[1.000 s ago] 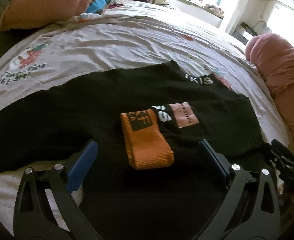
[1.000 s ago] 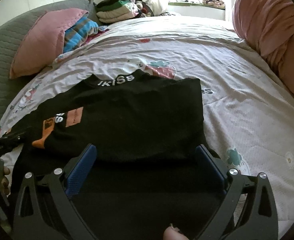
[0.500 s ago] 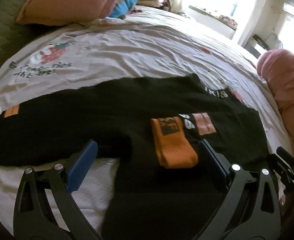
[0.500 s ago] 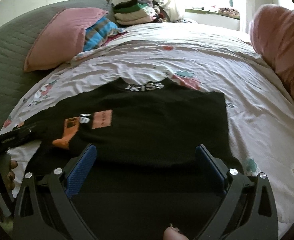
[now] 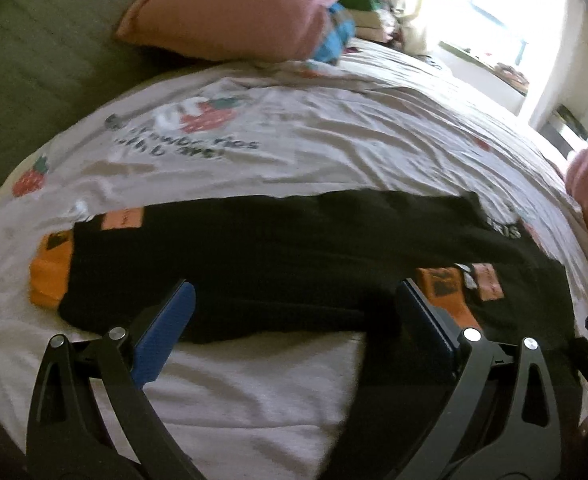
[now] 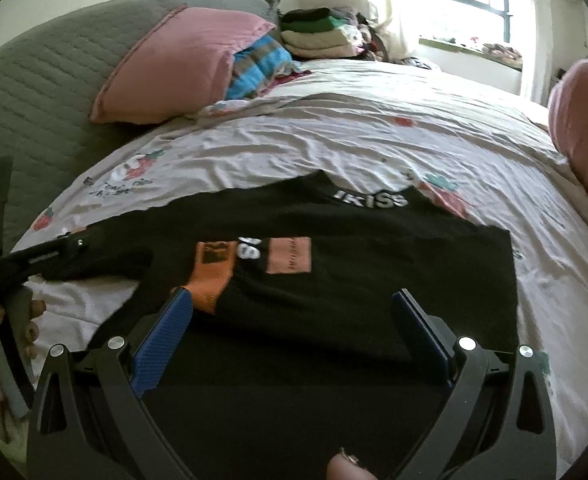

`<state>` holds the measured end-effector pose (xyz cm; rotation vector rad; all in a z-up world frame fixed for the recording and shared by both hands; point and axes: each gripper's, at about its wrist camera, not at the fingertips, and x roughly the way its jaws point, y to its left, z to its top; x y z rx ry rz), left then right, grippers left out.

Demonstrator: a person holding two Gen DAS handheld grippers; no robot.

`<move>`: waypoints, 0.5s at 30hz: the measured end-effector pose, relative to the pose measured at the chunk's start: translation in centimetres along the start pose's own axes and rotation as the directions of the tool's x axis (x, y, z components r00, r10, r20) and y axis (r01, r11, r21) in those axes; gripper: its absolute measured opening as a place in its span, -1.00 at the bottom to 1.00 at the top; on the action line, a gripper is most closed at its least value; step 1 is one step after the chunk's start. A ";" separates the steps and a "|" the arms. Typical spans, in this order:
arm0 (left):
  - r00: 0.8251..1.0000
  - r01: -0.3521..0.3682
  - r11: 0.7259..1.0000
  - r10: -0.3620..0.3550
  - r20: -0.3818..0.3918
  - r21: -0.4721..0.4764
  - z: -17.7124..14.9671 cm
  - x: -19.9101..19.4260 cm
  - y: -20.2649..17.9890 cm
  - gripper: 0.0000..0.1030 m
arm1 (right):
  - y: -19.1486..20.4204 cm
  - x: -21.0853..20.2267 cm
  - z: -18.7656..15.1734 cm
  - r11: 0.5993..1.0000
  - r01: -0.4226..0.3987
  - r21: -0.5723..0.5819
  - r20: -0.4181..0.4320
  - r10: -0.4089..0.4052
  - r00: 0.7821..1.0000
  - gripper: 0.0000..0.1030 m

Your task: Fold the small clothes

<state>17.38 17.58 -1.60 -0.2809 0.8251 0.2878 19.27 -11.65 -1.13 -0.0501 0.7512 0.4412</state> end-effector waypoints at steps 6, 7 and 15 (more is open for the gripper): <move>0.999 -0.044 0.994 0.044 -0.006 -0.096 0.3 -0.1 3.2 0.82 | 2.6 0.5 0.9 0.998 -0.031 -0.055 0.011 0.031 0.999 0.91; 0.998 -0.058 0.992 0.057 -0.007 -0.109 0.4 -0.1 3.6 0.82 | 3.2 0.7 1.1 0.997 -0.035 -0.066 0.013 0.036 0.999 0.91; 0.991 -0.136 0.970 0.136 -0.014 -0.203 0.6 -0.2 6.5 0.82 | 6.5 1.4 2.3 0.989 -0.076 -0.130 0.019 0.079 0.997 0.91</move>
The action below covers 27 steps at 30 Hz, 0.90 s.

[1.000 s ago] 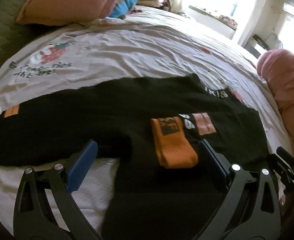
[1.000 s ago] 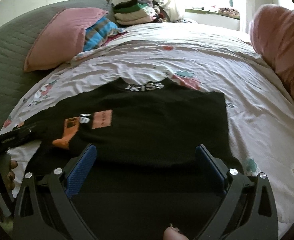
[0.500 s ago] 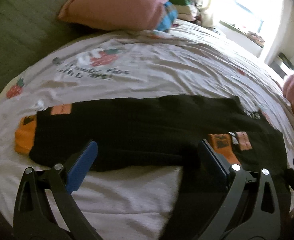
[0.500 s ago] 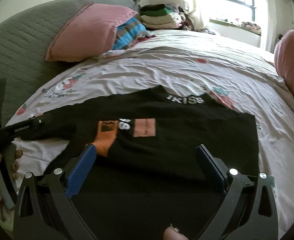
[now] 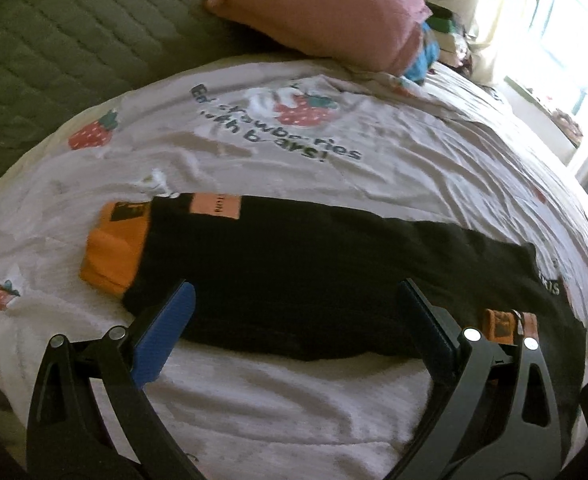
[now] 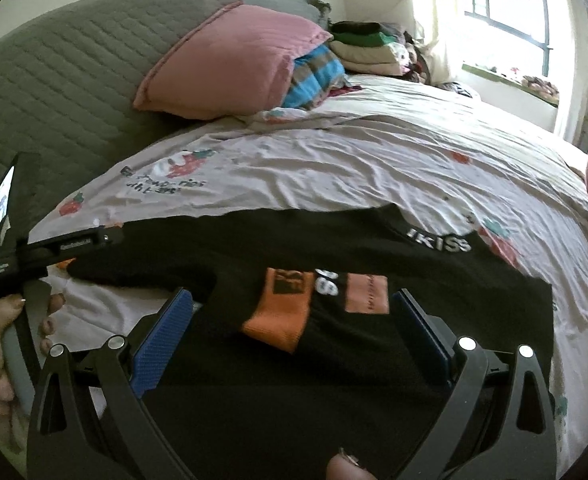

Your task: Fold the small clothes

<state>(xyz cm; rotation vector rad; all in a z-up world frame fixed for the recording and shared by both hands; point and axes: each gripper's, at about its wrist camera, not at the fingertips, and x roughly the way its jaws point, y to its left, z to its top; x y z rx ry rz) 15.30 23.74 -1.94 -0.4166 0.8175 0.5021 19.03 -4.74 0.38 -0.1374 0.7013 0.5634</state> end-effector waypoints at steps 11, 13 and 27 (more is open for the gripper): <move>0.998 -0.066 0.988 0.063 -0.025 -0.139 0.7 0.9 3.9 0.82 | 4.6 2.1 2.3 0.983 -0.177 -0.054 -0.044 0.175 0.984 0.91; 0.997 -0.071 0.984 0.067 -0.029 -0.162 0.8 0.9 4.6 0.82 | 5.3 2.5 2.6 0.979 -0.196 -0.056 -0.051 0.193 0.980 0.91; 0.983 -0.143 0.957 0.108 -0.147 -0.252 0.6 4.1 9.3 0.82 | 7.6 4.2 3.2 0.971 -0.216 -0.099 -0.072 0.209 0.975 0.91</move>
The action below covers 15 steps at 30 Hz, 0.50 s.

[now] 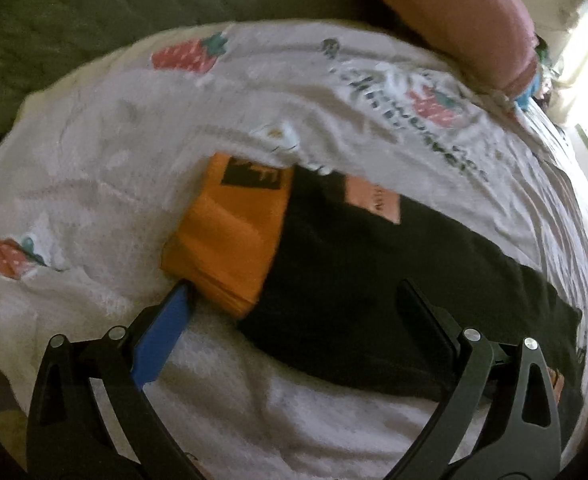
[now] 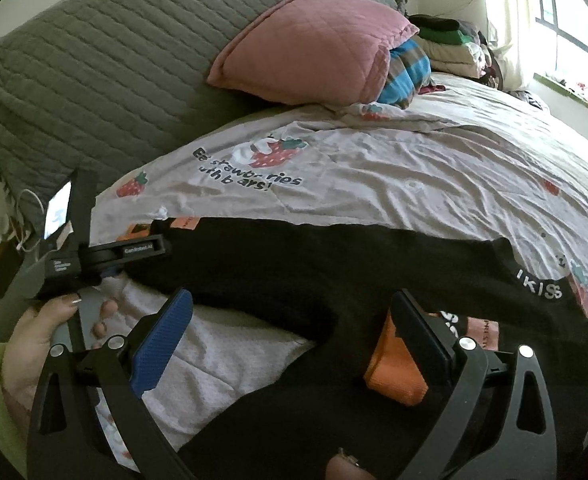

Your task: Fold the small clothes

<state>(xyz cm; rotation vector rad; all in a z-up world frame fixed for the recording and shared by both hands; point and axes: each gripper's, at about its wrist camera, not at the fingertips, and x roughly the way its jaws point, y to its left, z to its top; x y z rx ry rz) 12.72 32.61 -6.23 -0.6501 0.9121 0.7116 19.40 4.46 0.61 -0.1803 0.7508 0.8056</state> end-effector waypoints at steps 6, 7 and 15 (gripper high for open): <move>1.000 0.005 1.000 -0.006 0.006 0.010 0.4 1.1 0.0 0.82 | -0.5 0.2 -1.4 1.000 0.001 0.024 -0.019 -0.001 1.000 0.91; 1.000 0.011 1.000 -0.011 0.015 0.007 0.6 1.1 0.0 0.82 | -0.8 0.2 -1.7 0.999 0.004 0.032 -0.024 -0.003 1.000 0.91; 0.992 0.041 0.997 -0.047 0.116 0.058 1.3 0.1 -0.7 -0.52 | -2.7 -1.6 -3.4 0.992 0.030 0.126 -0.008 -0.029 1.000 0.91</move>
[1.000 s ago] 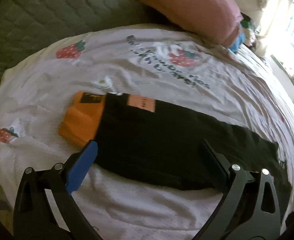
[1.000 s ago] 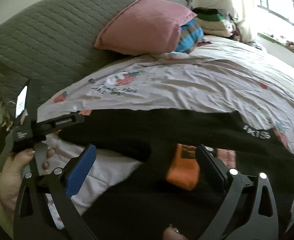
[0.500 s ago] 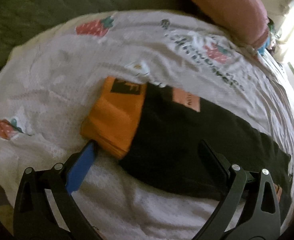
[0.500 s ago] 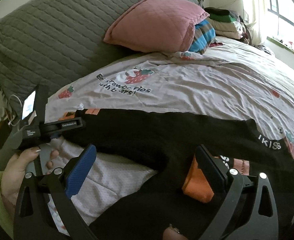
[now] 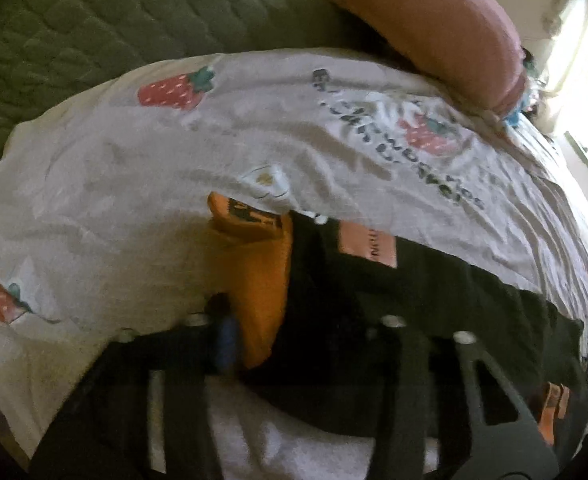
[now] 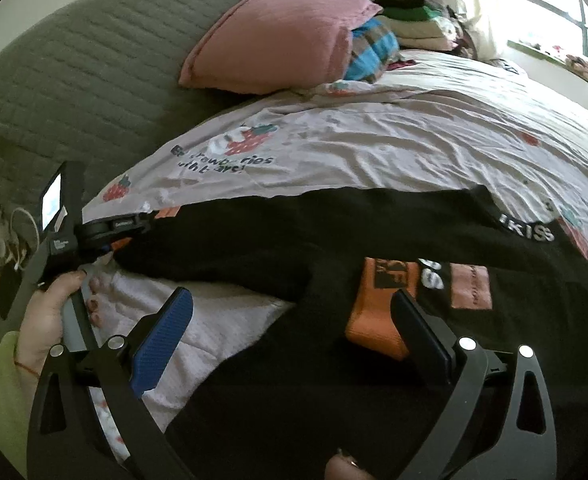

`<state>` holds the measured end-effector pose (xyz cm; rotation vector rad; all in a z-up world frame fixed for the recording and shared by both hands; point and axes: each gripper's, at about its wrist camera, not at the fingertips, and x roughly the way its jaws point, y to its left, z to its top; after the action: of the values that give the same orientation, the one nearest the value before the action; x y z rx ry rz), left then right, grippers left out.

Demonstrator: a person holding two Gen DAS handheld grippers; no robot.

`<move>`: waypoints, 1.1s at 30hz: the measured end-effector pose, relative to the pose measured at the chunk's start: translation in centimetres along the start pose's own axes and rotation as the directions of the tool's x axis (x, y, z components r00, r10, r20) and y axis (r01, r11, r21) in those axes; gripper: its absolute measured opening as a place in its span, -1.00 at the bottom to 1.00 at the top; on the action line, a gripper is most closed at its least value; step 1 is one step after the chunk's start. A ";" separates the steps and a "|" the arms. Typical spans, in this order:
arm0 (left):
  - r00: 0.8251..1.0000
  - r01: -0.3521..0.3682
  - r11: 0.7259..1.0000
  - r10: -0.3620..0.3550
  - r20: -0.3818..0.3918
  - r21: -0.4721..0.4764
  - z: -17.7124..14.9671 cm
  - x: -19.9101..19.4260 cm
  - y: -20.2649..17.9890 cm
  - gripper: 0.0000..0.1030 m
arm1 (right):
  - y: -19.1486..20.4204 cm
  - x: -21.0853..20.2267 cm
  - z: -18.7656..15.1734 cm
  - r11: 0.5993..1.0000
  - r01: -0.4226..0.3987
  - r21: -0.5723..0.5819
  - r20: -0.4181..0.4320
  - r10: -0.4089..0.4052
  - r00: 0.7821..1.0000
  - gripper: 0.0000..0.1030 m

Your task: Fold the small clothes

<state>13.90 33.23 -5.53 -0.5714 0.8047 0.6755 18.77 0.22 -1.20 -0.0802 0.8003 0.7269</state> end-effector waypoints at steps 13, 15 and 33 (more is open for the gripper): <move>0.937 0.328 0.943 -0.332 0.111 0.049 0.1 -5.7 -2.6 -0.92 | -3.1 -3.8 -1.2 0.995 0.032 0.097 0.050 -0.037 0.998 0.91; 0.920 0.366 0.929 -0.371 0.125 0.060 0.0 -6.8 -3.3 -0.92 | -3.9 -4.6 -1.5 0.992 0.036 0.119 0.057 -0.044 0.997 0.91; 0.808 0.554 0.796 -0.585 0.076 0.244 -1.5 -13.5 -13.0 -0.92 | -9.4 -9.4 -3.8 0.962 0.127 0.240 0.100 -0.155 0.983 0.91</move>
<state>15.78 19.36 7.01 -0.5269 0.5105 0.0639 17.81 -13.49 0.58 0.1158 0.7534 0.4943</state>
